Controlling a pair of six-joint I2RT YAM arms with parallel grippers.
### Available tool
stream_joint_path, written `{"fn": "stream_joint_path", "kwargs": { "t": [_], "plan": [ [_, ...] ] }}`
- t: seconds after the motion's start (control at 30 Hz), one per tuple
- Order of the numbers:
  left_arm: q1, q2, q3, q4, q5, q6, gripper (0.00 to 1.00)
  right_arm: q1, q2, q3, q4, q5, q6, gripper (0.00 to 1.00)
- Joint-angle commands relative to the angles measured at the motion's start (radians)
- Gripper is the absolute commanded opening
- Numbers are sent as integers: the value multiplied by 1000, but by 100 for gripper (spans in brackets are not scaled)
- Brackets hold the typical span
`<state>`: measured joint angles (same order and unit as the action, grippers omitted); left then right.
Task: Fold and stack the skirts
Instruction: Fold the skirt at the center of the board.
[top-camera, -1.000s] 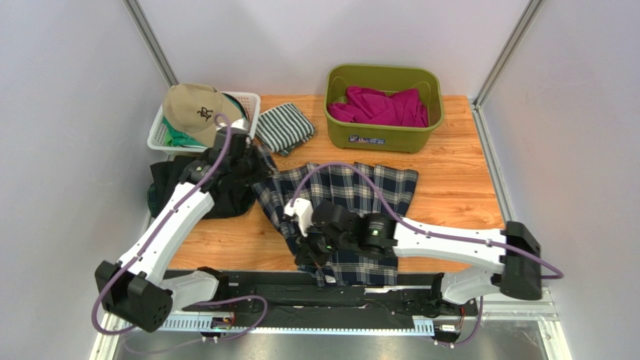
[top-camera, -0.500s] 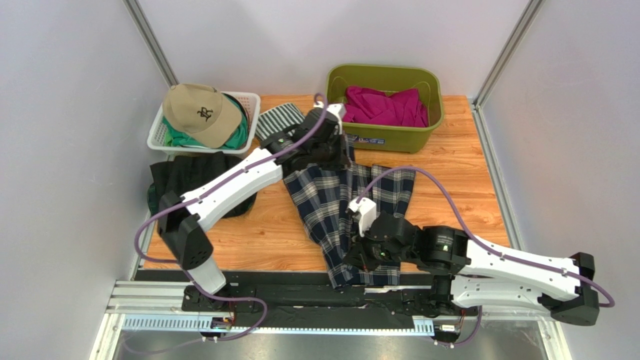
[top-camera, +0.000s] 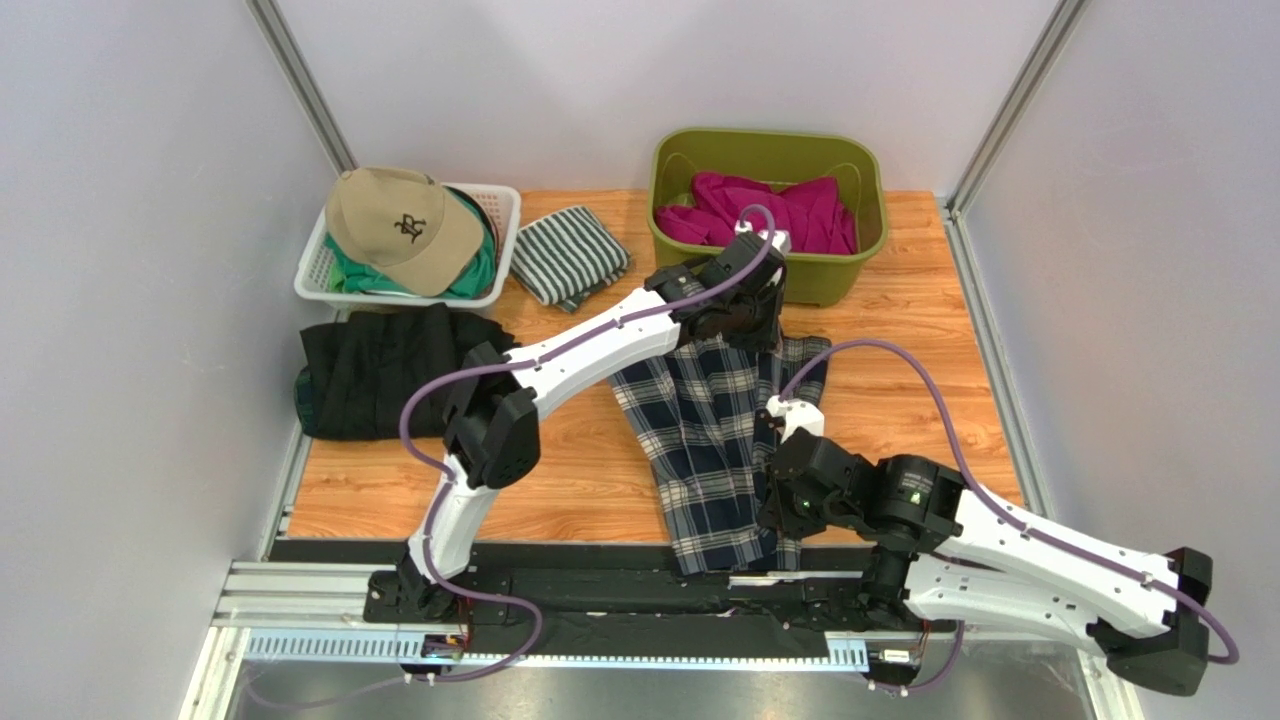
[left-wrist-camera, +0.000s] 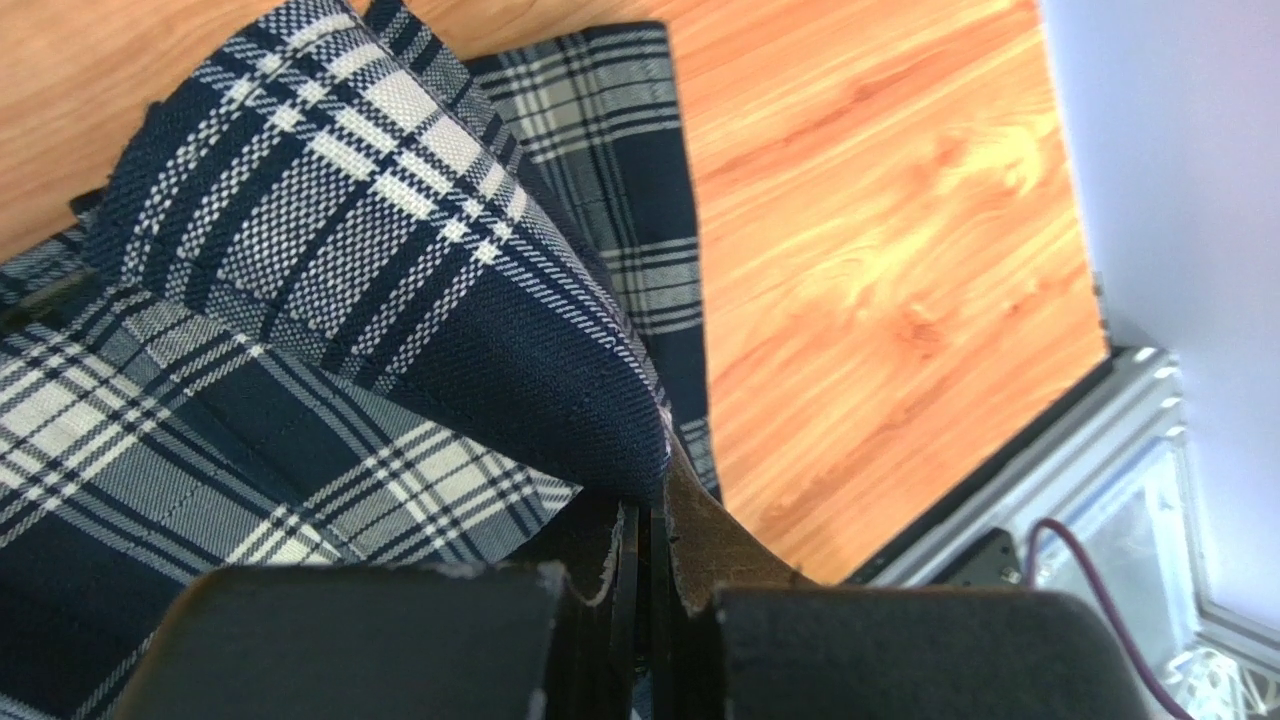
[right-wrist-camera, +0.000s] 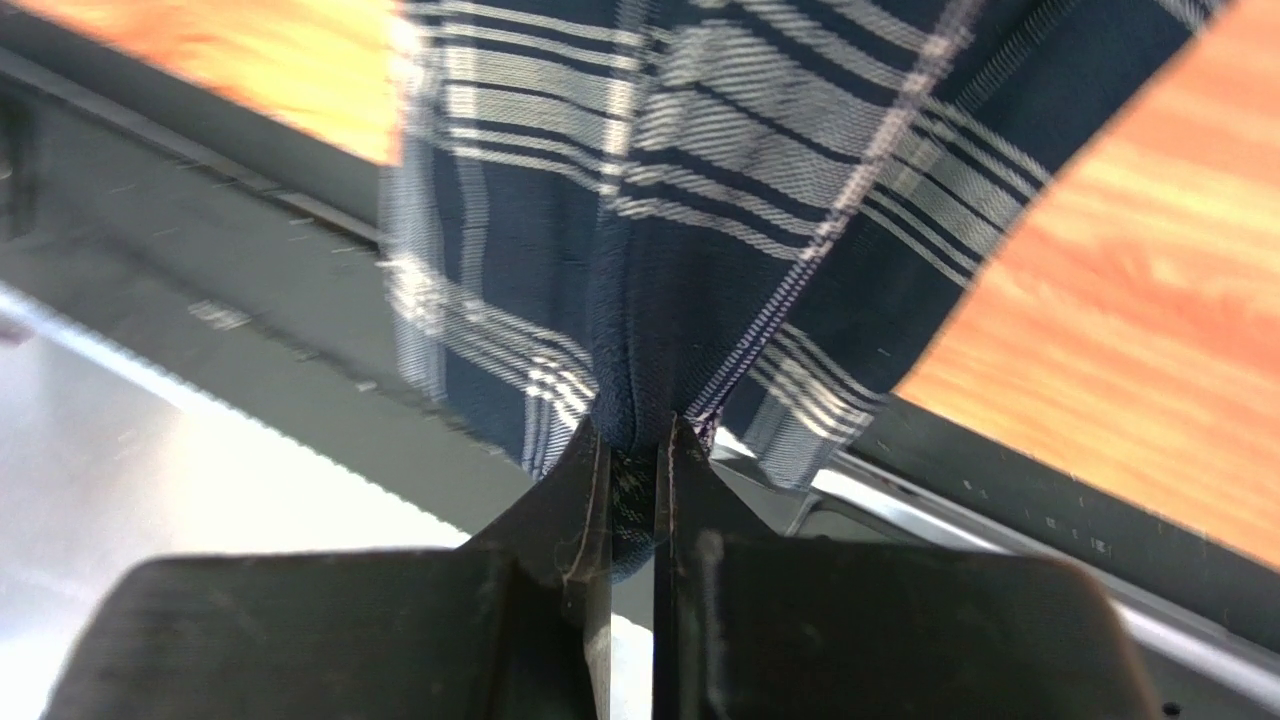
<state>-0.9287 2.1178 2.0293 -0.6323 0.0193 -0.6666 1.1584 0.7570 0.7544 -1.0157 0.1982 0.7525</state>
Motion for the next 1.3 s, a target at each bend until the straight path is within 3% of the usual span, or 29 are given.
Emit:
{"fn": "stream_joint_path", "kwargs": {
  "t": [0.0, 0.17, 0.37, 0.47, 0.5, 0.53, 0.7, 0.73, 0.8, 0.93, 1.1, 1.27],
  "plan": [
    [22, 43, 78, 91, -88, 28, 0, -104, 5, -90, -38, -221, 48, 0],
    [16, 131, 123, 82, -61, 50, 0, -212, 30, -205, 58, -368, 45, 0],
    [-25, 223, 192, 65, -25, 84, 0, -218, -33, -231, 74, -368, 94, 0],
    [-38, 246, 207, 62, -25, 93, 5, -218, -62, -242, 54, -355, 120, 6],
    [-38, 249, 212, 59, -25, 93, 11, -218, -67, -239, 25, -347, 123, 10],
    [-38, 251, 215, 56, -25, 93, 28, -220, -65, -234, 5, -324, 130, 21],
    [-39, 232, 267, 51, 37, 111, 56, -220, -45, -100, -165, -166, 102, 66],
    [-41, 232, 288, 49, 48, 117, 70, -220, -41, -72, -188, -105, 102, 71],
    [-45, 228, 351, 43, 76, 139, 89, -221, -31, -23, -239, -57, 100, 80],
    [-50, 161, 367, 25, 67, 177, 96, -223, -35, 75, -253, 32, 93, 87],
    [-50, 9, 195, -40, 7, 254, 97, -238, -6, 109, -118, 41, 47, 93],
    [-44, -270, -199, -40, -106, 256, 97, -331, 77, 91, 50, 3, 21, 94]
  ]
}}
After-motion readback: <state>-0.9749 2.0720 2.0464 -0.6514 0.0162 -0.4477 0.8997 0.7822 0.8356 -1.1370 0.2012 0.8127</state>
